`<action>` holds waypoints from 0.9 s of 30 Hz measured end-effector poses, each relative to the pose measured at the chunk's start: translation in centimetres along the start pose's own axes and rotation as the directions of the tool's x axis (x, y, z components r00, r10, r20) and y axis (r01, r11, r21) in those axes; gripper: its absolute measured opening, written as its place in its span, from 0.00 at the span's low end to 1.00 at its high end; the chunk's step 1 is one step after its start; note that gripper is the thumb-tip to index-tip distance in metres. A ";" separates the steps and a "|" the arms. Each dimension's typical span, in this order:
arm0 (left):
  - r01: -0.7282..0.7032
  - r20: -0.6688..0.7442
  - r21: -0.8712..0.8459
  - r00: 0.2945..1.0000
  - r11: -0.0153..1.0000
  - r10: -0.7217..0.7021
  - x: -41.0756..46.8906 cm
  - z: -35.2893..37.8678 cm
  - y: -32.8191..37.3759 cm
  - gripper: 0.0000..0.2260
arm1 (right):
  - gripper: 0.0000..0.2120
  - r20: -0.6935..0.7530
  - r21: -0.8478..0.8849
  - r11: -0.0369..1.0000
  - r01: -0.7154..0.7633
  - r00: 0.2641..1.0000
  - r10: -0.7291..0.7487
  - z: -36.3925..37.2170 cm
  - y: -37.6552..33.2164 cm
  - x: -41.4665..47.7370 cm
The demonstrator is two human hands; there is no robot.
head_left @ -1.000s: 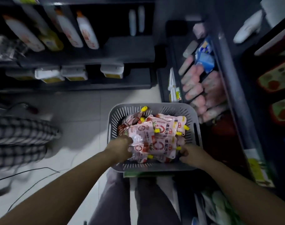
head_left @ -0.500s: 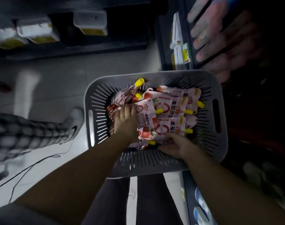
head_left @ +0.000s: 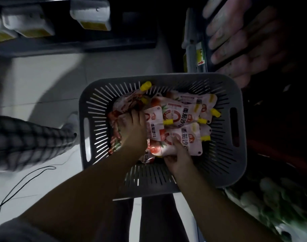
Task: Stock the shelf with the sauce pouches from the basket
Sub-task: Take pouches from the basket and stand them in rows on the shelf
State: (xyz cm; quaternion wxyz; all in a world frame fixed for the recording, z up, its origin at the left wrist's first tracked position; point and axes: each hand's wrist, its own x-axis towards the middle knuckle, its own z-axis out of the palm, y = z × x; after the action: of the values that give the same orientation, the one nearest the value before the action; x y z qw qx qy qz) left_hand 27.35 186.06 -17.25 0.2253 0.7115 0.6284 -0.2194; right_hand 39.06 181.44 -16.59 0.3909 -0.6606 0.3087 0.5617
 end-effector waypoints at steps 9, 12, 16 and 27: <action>0.330 0.412 -0.835 0.905 0.440 0.103 0.8 -3.0 -4.3 0.12 | 0.22 0.047 -0.153 0.988 0.014 0.999 -0.007 -1.1 -2.8 -0.9; 0.609 0.627 -0.779 0.749 0.152 0.212 0.3 -4.7 -5.5 0.11 | 0.19 0.051 -0.169 0.985 -0.033 0.998 0.042 -2.2 -4.0 -1.2; 0.682 0.640 -0.731 0.701 -0.030 0.315 0.0 -5.3 -5.8 0.15 | 0.15 0.130 -0.168 0.983 -0.075 0.987 0.098 -3.2 -5.3 -1.7; 0.664 0.548 -0.738 0.695 -0.122 0.465 -1.9 -8.0 -5.3 0.26 | 0.43 0.545 -0.043 0.998 0.039 0.838 -0.009 -4.0 -6.7 -4.0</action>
State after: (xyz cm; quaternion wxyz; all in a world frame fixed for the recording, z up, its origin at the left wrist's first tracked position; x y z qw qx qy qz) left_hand 22.09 189.93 -9.91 0.8698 0.0782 0.4839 0.0571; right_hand 45.98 181.24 -11.25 0.4521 -0.4876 0.1621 0.7291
